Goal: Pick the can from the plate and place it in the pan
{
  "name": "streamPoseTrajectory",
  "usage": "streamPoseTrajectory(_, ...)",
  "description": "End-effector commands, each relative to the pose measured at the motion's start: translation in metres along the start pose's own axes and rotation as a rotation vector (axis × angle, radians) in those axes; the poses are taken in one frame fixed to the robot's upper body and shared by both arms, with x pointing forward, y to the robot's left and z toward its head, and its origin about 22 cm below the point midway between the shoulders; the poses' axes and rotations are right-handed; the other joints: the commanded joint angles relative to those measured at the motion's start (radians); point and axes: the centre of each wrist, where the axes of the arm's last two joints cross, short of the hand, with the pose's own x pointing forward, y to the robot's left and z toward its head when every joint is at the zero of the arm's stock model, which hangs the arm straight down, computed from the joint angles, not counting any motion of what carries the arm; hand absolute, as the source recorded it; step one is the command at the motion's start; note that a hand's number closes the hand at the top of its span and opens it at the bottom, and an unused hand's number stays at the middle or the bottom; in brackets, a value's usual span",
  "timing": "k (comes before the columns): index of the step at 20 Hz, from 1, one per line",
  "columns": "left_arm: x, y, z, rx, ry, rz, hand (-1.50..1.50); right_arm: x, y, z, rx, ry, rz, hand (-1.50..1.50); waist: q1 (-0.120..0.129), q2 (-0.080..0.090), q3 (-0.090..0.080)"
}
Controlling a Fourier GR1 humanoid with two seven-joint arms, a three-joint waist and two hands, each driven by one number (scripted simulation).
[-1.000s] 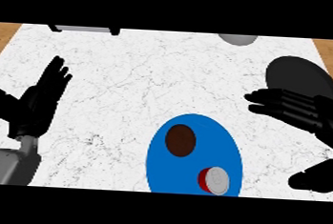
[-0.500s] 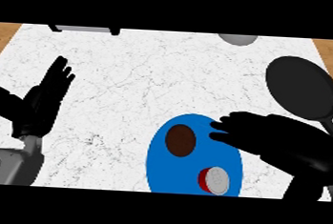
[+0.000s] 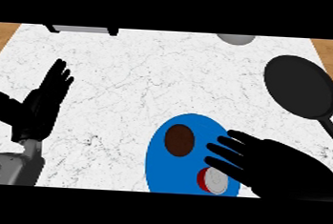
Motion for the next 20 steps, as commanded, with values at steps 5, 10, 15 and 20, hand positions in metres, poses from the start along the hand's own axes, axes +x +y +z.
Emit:
streamPoseTrajectory(5,0.003,-0.004,-0.005,0.0,-0.006,-0.01,0.0,0.035,0.001,-0.004,-0.057,0.06,0.073,-1.5,0.001,0.001,0.0)
streamPoseTrajectory(10,0.012,0.012,0.003,-0.01,-0.003,-0.01,0.0,0.05,0.0,0.0,-0.054,0.03,0.062,-1.5,0.002,0.0,0.0)
streamPoseTrajectory(15,0.006,0.022,-0.001,0.026,-0.007,-0.007,0.0,0.051,0.013,-0.029,-0.001,0.108,0.094,-1.5,0.004,0.001,0.0)
streamPoseTrajectory(20,0.01,0.013,0.01,-0.008,0.005,0.008,0.0,0.044,0.017,-0.05,0.003,0.157,0.082,-1.5,0.006,0.001,0.0)
